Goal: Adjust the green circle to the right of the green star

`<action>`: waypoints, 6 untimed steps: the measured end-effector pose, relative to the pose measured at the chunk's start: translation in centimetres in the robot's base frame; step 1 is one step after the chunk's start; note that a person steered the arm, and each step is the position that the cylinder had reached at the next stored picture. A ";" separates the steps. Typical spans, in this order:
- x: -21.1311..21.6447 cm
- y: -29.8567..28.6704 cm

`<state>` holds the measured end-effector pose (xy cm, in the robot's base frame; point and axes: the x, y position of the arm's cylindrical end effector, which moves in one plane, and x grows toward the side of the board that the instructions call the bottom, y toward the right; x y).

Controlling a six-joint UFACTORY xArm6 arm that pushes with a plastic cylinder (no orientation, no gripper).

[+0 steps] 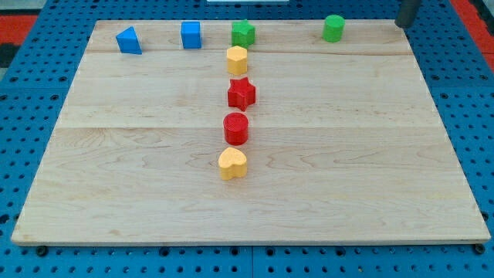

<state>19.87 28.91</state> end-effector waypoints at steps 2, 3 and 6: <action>-0.8 0.0; -0.7 -0.2; -0.6 -6.8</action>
<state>19.22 22.09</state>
